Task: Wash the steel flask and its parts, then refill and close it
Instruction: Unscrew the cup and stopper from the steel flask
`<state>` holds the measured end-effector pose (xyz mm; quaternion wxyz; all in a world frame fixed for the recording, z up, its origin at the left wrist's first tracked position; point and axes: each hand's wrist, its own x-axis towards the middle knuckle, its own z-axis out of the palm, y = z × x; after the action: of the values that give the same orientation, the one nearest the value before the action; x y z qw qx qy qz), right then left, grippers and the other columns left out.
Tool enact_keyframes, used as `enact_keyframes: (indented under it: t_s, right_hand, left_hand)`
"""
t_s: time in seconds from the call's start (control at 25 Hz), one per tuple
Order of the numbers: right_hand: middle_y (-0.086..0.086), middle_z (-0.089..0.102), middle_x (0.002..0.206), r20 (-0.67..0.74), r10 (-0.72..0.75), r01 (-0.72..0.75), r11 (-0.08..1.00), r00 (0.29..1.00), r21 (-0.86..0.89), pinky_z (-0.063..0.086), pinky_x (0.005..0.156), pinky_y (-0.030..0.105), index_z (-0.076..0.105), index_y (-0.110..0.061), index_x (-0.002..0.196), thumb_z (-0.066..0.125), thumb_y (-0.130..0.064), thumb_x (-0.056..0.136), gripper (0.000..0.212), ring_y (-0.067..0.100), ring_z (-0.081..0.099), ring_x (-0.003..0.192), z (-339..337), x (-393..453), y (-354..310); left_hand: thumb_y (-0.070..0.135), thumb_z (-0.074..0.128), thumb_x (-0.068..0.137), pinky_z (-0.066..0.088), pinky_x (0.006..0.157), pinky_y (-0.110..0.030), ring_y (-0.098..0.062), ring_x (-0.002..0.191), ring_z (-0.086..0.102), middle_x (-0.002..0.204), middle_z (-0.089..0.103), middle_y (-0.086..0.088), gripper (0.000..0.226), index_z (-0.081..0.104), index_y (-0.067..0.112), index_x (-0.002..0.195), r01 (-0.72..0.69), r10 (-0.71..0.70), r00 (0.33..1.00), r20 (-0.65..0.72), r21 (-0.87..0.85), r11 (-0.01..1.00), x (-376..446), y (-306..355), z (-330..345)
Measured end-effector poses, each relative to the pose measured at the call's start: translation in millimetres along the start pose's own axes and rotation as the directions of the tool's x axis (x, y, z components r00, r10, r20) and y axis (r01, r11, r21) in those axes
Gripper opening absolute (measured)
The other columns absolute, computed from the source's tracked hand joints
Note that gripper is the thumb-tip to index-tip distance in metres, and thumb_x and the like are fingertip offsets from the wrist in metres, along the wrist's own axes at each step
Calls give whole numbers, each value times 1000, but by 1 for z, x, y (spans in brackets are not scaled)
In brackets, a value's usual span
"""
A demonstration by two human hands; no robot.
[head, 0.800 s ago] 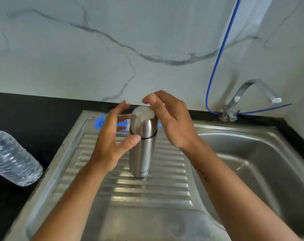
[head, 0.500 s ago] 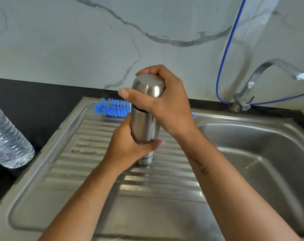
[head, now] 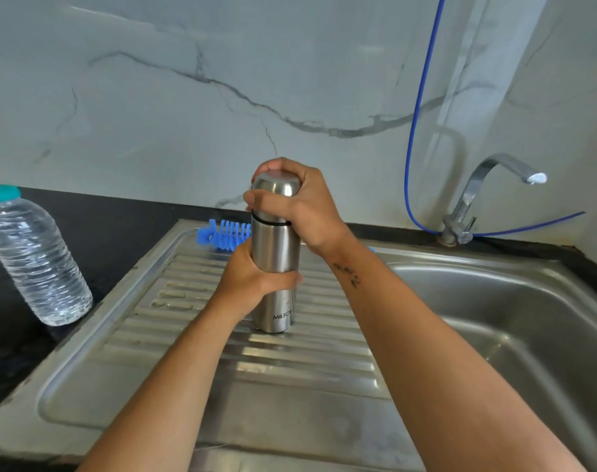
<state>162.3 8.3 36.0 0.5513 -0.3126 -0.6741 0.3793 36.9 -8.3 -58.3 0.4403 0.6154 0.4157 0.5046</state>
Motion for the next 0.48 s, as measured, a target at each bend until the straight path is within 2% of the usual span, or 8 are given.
enact_keyframes:
  t_s: [0.08,0.24,0.36,0.48]
  right_hand:
    - [13,69,86,37,9,-10,999,999,32,59,79,53,69,-8,93,83,-3,73,25,33,68,77,-1,3,-2]
    - [16,65,84,152,32,-49,993,988,110,59,73,40,65,0,97,76,3,75,25,33,67,76,-5,7,-3]
    - [17,64,86,330,4,-83,971,944,225,56,75,40,62,0,99,74,-4,73,29,34,66,77,-7,10,-2]
    - [19,67,91,427,12,-120,966,904,228,56,80,41,62,-2,101,74,-11,73,32,34,68,85,-11,10,-2]
  left_hand:
    - [13,90,52,61,84,-46,-22,88,73,93,74,-7,57,67,21,104,10,-10,1000,12,-7,1000,0,1,0]
    - [20,93,46,61,87,-51,-27,91,73,95,74,-11,65,68,19,107,23,-21,999,33,-32,999,3,1,-2]
    - [23,92,47,59,90,-56,-36,97,71,101,73,-19,68,67,14,110,14,-10,995,102,-40,999,5,-2,-7]
    - [20,92,52,59,90,-55,-37,98,71,102,72,-20,64,67,12,110,-14,17,995,99,-26,1000,2,-4,-7]
